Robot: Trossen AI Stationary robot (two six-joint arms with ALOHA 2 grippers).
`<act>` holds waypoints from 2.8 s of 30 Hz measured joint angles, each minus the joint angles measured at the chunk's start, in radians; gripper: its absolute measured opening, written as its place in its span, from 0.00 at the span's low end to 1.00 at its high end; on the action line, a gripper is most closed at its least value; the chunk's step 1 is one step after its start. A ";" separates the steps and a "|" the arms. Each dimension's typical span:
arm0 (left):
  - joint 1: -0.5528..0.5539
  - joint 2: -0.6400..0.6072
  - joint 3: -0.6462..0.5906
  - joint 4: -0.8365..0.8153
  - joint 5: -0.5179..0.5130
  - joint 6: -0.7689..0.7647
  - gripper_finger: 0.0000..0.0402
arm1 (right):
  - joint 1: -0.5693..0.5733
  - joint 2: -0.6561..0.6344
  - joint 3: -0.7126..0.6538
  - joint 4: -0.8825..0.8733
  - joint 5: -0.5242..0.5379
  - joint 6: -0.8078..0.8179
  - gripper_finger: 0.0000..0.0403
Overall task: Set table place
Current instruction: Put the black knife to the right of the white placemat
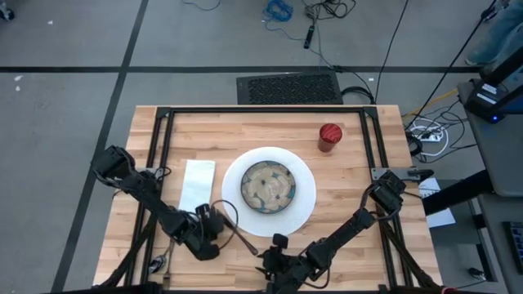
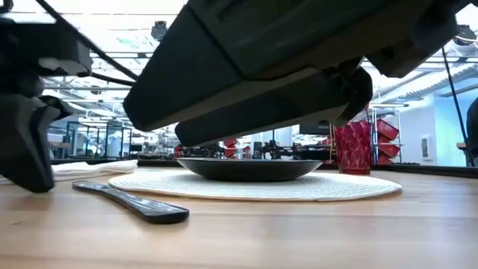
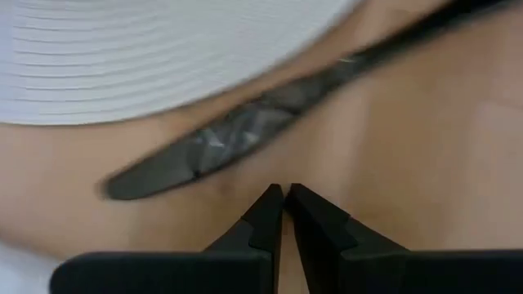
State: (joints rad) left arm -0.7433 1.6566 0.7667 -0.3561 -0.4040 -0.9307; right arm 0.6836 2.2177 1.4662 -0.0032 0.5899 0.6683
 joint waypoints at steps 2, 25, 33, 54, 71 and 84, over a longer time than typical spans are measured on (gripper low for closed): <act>0.000 0.001 0.029 0.011 0.026 0.033 0.04 | -0.001 0.000 0.000 -0.002 0.011 0.000 0.38; 0.028 0.031 -0.022 -0.003 -0.188 0.093 0.04 | -0.003 0.066 0.000 0.075 0.107 0.024 0.38; 0.009 0.049 -0.051 0.070 -0.167 -0.046 0.04 | 0.001 0.067 0.000 0.094 0.208 -0.014 0.39; -0.018 0.050 -0.052 0.067 -0.098 -0.373 0.04 | -0.025 0.128 0.003 0.105 0.060 -0.068 0.48; -0.024 0.050 -0.052 0.102 -0.046 -0.530 0.04 | -0.031 0.120 0.006 -0.049 0.092 0.019 0.45; -0.047 0.053 -0.007 0.123 0.078 -0.557 0.04 | -0.002 0.041 -0.006 -0.239 0.183 0.018 0.45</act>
State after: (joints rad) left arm -0.7898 1.7092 0.7597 -0.2327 -0.3258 -1.4876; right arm 0.6819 2.2591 1.4606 -0.2427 0.7733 0.6863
